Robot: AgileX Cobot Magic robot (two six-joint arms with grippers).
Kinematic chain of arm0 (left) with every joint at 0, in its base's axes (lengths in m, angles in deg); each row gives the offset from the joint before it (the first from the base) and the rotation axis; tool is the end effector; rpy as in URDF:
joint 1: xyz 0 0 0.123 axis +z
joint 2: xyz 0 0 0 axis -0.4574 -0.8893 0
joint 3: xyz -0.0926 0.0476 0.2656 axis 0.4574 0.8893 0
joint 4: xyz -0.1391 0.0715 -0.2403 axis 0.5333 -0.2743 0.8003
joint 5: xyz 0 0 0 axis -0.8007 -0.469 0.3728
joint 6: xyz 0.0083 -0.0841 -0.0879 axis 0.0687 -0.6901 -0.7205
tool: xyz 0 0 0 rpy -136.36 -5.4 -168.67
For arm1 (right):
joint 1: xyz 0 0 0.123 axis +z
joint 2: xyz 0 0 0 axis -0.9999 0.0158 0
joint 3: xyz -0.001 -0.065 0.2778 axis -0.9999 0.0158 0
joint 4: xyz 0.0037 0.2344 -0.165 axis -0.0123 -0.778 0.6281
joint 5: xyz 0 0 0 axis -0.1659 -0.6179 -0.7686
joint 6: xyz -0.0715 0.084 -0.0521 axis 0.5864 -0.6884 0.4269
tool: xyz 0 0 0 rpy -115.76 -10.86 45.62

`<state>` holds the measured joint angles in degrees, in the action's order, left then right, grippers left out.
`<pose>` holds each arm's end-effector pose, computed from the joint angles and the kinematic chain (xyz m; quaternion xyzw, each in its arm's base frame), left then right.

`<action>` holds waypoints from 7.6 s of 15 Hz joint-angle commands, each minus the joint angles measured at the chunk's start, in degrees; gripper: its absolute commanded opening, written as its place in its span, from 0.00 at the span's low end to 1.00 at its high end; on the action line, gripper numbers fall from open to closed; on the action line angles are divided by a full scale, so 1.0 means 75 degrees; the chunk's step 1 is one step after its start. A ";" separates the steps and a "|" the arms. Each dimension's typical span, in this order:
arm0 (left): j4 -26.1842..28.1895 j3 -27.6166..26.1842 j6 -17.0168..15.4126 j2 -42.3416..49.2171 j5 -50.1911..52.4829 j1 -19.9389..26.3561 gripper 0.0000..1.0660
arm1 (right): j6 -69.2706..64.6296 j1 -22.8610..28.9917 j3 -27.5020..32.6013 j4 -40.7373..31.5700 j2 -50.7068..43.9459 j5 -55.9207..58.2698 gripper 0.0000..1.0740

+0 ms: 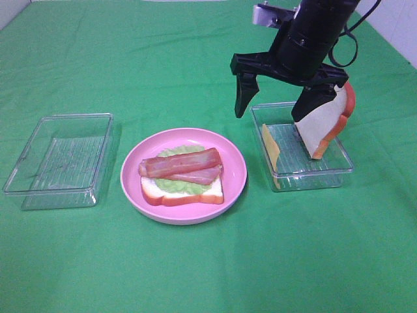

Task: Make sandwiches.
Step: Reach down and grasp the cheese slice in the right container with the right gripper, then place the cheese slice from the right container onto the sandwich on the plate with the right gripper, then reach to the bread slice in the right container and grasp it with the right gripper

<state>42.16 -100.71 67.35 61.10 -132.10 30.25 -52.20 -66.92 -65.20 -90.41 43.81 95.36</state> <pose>0.0489 -0.0045 0.2832 -0.0051 0.8552 -0.0094 0.5183 0.4144 0.1872 0.1834 -0.0849 0.9858 0.1045 0.1002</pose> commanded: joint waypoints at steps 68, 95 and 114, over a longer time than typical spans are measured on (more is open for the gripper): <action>0.0076 0.0015 -0.0053 0.0145 0.0122 0.0038 0.92 | 0.5699 0.0985 0.2024 -0.7754 0.0115 -0.1711 0.00; 0.0084 0.0015 -0.0053 0.0145 0.0122 0.0038 0.92 | 0.4859 0.0451 0.1169 -0.5943 0.1421 -0.1558 0.74; 0.0084 0.0015 -0.0053 0.0145 0.0122 0.0038 0.92 | 0.0550 -0.1818 -0.2040 0.0924 -0.0122 0.1979 0.81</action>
<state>42.28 -100.71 67.29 61.10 -132.04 30.25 -48.70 -80.21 -80.22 -83.59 42.49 106.76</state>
